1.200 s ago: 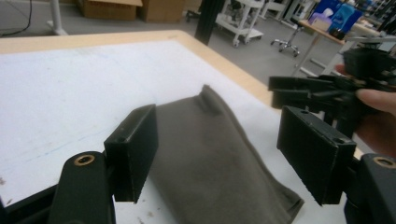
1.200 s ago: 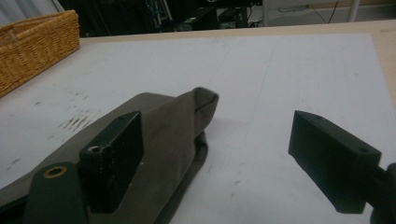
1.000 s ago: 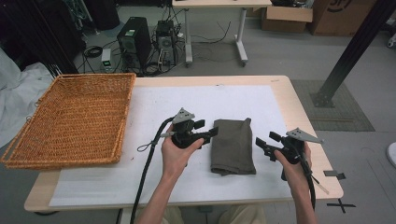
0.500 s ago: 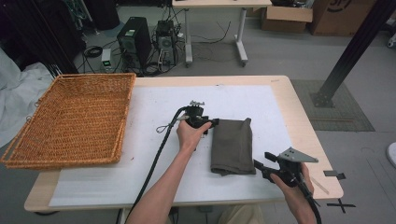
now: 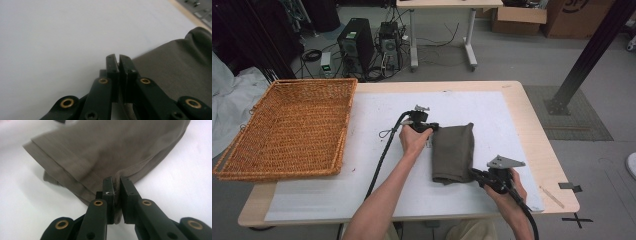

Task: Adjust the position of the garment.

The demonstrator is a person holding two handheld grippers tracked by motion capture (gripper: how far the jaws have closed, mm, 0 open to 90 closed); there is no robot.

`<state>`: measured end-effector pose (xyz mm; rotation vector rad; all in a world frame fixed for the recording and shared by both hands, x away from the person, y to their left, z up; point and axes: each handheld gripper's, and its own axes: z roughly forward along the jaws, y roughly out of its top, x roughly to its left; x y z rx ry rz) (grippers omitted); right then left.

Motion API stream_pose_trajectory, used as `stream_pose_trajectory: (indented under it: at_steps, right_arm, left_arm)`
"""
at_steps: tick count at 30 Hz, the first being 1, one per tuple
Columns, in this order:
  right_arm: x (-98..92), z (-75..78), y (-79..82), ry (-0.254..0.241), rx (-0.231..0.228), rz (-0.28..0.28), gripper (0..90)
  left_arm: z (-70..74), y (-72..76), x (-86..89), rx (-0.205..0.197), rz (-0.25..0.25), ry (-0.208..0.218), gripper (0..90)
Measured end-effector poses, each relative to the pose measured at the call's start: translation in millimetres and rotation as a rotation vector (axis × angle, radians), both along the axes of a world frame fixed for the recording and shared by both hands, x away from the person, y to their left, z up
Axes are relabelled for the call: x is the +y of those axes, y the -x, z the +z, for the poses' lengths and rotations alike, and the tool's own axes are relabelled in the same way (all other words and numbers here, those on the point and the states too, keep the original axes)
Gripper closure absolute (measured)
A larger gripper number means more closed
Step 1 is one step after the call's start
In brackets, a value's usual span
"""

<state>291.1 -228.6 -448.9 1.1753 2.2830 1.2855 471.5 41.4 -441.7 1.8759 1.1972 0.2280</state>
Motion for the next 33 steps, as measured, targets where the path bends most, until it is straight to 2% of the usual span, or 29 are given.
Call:
stream_pose_trajectory:
  at_steps: [5, 7, 9, 11, 14, 17, 20, 22, 23, 24, 26, 28, 29, 31, 32, 33]
  right_arm:
    - [49.0, 6.5, -33.4, 0.008, -0.044, 0.057, 84.0]
    - [68.9, 5.8, -47.1, 0.014, -0.042, 0.078, 84.1]
    - [92.0, 4.6, -62.2, 0.014, -0.033, 0.101, 84.3]
    - [108.3, 2.8, -72.8, 0.015, -0.024, 0.114, 84.5]
    - [123.4, 0.4, -83.4, 0.005, -0.015, 0.12, 84.7]
    - [125.2, -1.0, -87.9, 0.017, 0.02, 0.104, 84.7]
    - [124.1, -1.1, -87.4, 0.021, 0.021, 0.099, 82.1]
    - [124.0, -1.2, -87.1, 0.036, 0.029, 0.109, 70.6]
    - [122.0, -1.3, -86.2, 0.049, 0.029, 0.106, 68.7]
    - [118.6, -1.4, -84.4, 0.049, 0.034, 0.101, 65.9]
    - [111.5, -0.5, -82.4, 0.011, 0.026, 0.07, 57.3]
    - [106.0, 1.4, -82.3, -0.014, 0.017, 0.037, 51.9]
    - [104.4, 3.7, -82.7, -0.024, 0.002, 0.015, 49.7]
    - [106.2, 7.1, -84.4, -0.025, -0.026, 0.008, 48.0]
    - [108.4, 8.9, -86.0, -0.03, -0.041, 0.011, 46.8]
    - [111.8, 10.8, -87.8, -0.032, -0.046, 0.015, 46.2]
  left_arm:
    - [1.8, -22.4, 53.0, -0.022, 0.081, -0.063, 86.8]
    - [0.5, -31.0, 75.1, -0.024, 0.11, -0.09, 86.8]
    - [-0.9, -38.1, 96.2, -0.023, 0.141, -0.098, 86.8]
    - [-0.4, -41.6, 108.3, -0.021, 0.171, -0.099, 86.8]
    - [1.3, -45.9, 118.6, -0.021, 0.192, -0.132, 86.7]
    - [1.2, -46.4, 117.7, -0.026, 0.184, -0.15, 86.6]
    - [2.5, -45.6, 116.3, -0.039, 0.178, -0.167, 84.5]
    - [6.7, -44.5, 117.6, -0.052, 0.205, -0.144, 73.7]
    - [11.3, -43.8, 118.0, -0.071, 0.24, -0.1, 65.0]
    - [16.2, -43.1, 116.3, -0.097, 0.244, -0.068, 58.0]
    - [26.7, -41.2, 103.9, -0.161, 0.186, -0.039, 59.0]
    - [35.4, -39.1, 84.4, -0.204, 0.113, -0.045, 61.4]
    - [38.3, -38.5, 70.8, -0.215, 0.072, -0.033, 62.9]
    - [38.2, -39.4, 53.2, -0.203, 0.021, -0.005, 65.8]
    - [36.0, -41.2, 39.0, -0.18, -0.033, -0.031, 69.3]
    - [30.0, -44.1, 23.3, -0.132, -0.059, -0.136, 73.3]
